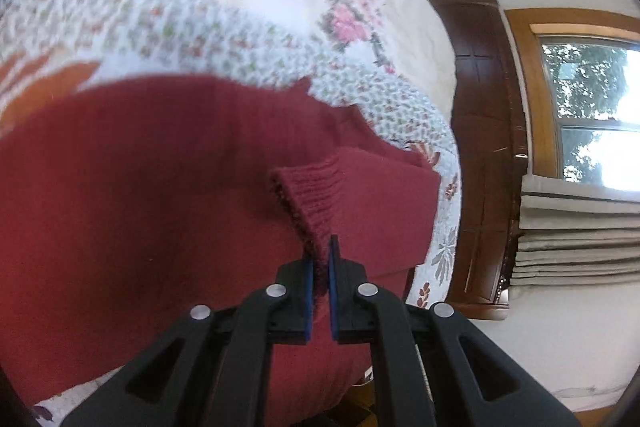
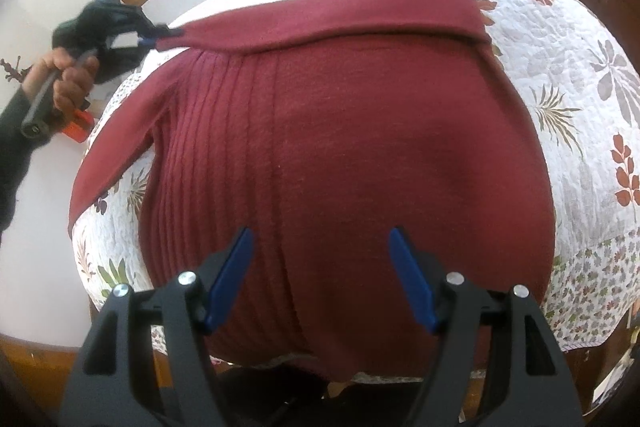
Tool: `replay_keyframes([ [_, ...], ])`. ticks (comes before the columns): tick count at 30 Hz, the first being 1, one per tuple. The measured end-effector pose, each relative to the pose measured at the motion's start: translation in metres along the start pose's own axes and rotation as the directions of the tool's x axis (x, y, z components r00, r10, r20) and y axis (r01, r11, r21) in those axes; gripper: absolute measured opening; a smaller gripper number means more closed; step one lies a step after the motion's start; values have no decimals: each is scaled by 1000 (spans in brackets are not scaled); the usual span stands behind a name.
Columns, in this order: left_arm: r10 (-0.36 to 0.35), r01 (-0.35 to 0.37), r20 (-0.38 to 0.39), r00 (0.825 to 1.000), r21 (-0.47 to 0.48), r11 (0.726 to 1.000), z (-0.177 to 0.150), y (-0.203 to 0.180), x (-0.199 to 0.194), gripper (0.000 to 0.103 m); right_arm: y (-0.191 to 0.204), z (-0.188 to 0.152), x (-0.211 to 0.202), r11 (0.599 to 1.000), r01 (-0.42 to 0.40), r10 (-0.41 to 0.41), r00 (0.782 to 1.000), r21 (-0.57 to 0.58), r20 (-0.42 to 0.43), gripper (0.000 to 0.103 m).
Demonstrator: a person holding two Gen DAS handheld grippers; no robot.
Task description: Fold small clothes
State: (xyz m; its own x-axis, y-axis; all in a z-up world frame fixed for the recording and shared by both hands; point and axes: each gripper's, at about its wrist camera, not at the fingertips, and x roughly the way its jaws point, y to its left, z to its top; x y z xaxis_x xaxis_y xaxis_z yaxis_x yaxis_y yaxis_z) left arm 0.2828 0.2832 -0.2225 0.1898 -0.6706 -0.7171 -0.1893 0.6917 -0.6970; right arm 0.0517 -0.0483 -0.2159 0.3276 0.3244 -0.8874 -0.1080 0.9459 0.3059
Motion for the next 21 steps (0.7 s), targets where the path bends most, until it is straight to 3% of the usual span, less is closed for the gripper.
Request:
replay_keyframes([
  [7, 12, -13, -23, 1000, -52, 999, -2, 31, 19, 6, -4, 0, 1, 1000, 3, -3, 1000, 10, -7, 70],
  [10, 69, -70, -16, 997, -48, 996, -4, 34, 17, 19, -3, 1, 2, 1000, 4, -4, 1000, 2, -10, 70],
  [13, 143, -140, 73, 987, -35, 989, -5, 22, -7, 28, -4, 1, 3, 1000, 6, -6, 1000, -3, -12, 70],
  [15, 85, -87, 121, 989, 11, 996, -9, 1, -18, 44, -3, 1, 7, 1000, 2, -2, 1000, -5, -23, 70],
  [18, 13, -20, 95, 995, 74, 997, -13, -20, -2, 53, 3, 4, 11, 1000, -7, 6, 999, -28, -38, 70],
  [21, 31, -32, 56, 998, 19, 999, -14, -6, 31, 54, 13, 10, 8, 998, -15, 13, 999, -66, -32, 70],
])
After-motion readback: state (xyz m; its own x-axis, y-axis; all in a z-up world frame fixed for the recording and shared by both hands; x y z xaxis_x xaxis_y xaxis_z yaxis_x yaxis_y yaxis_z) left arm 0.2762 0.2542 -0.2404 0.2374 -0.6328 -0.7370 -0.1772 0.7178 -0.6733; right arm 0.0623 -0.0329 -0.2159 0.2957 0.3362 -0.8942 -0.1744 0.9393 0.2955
